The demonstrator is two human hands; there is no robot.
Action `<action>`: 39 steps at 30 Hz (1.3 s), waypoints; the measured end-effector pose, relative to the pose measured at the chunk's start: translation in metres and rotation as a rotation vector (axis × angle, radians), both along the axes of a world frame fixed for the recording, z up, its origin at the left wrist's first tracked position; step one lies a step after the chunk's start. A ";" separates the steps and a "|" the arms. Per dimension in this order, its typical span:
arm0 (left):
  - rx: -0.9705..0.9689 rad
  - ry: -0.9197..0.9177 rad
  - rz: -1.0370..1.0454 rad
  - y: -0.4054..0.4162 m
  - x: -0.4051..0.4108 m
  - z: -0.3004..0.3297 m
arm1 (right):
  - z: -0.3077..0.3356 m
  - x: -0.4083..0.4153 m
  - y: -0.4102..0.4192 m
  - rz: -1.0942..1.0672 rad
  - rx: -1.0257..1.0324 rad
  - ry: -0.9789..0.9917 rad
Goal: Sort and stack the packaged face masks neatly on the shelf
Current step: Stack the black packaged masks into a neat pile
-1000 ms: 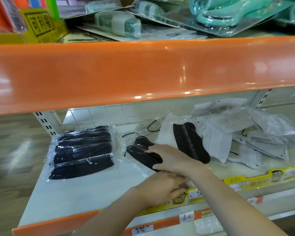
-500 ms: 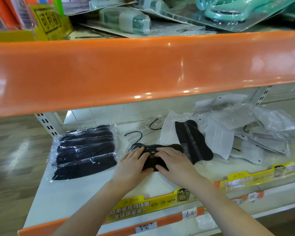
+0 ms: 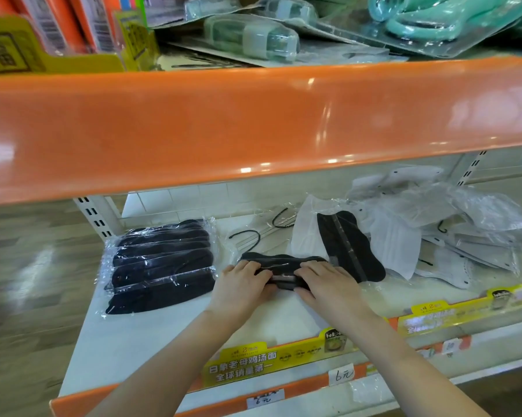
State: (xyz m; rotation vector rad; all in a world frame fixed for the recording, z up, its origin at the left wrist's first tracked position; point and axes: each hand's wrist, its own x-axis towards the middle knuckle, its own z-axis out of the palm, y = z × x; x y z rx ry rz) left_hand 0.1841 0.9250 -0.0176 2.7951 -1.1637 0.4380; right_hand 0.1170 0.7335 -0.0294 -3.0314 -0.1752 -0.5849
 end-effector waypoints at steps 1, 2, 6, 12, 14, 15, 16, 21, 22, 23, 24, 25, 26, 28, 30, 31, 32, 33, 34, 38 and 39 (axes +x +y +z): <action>-0.032 -0.009 -0.013 0.002 0.002 -0.002 | 0.002 0.001 0.002 0.002 0.018 -0.025; -0.068 -0.014 -0.022 0.004 0.003 -0.001 | 0.002 0.003 0.002 0.008 0.033 -0.058; -0.257 -0.128 -0.045 0.018 0.008 0.016 | 0.015 0.010 0.016 0.010 0.097 -0.202; -0.369 -0.322 0.016 0.079 0.019 0.036 | 0.035 0.035 0.070 0.075 0.130 -0.318; -0.357 -0.336 0.055 0.105 0.020 0.028 | 0.031 0.044 0.095 0.110 0.115 -0.301; -0.353 -0.336 0.070 0.118 0.019 0.023 | 0.027 0.047 0.108 0.125 0.111 -0.286; -0.355 -0.336 0.080 0.130 0.018 0.019 | 0.023 0.049 0.121 0.141 0.120 -0.263; -0.327 -0.252 0.087 0.179 0.009 -0.006 | 0.002 0.050 0.164 0.212 0.126 -0.103; -0.326 -0.231 0.091 0.185 0.008 -0.009 | 0.000 0.049 0.169 0.220 0.149 -0.073; -0.328 -0.205 0.097 0.191 0.007 -0.012 | -0.001 0.048 0.173 0.219 0.164 -0.039; -0.333 -0.182 0.101 0.195 0.006 -0.014 | -0.002 0.046 0.176 0.211 0.165 -0.005; -0.337 -0.165 0.103 0.198 0.006 -0.017 | -0.003 0.045 0.179 0.204 0.153 0.015; -0.339 -0.153 0.110 0.200 0.005 -0.019 | -0.003 0.044 0.182 0.199 0.145 0.037; -0.331 -0.113 0.135 0.203 0.005 -0.022 | -0.005 0.044 0.185 0.187 0.143 0.062; -0.319 -0.074 0.155 0.204 0.006 -0.024 | -0.008 0.045 0.186 0.177 0.141 0.067; -0.307 -0.055 0.161 0.204 0.006 -0.025 | -0.009 0.044 0.187 0.180 0.136 0.063; -0.293 -0.038 0.166 0.204 0.006 -0.026 | -0.008 0.043 0.187 0.180 0.128 0.070; -0.284 -0.027 0.171 0.204 0.006 -0.026 | -0.008 0.042 0.188 0.180 0.121 0.059; -0.279 -0.019 0.179 0.204 0.005 -0.026 | -0.007 0.041 0.188 0.173 0.114 0.052; -0.255 0.011 0.215 0.202 0.001 -0.022 | -0.008 0.039 0.191 0.156 0.110 0.024; -0.248 0.021 0.234 0.201 -0.001 -0.023 | -0.010 0.039 0.192 0.148 0.101 0.031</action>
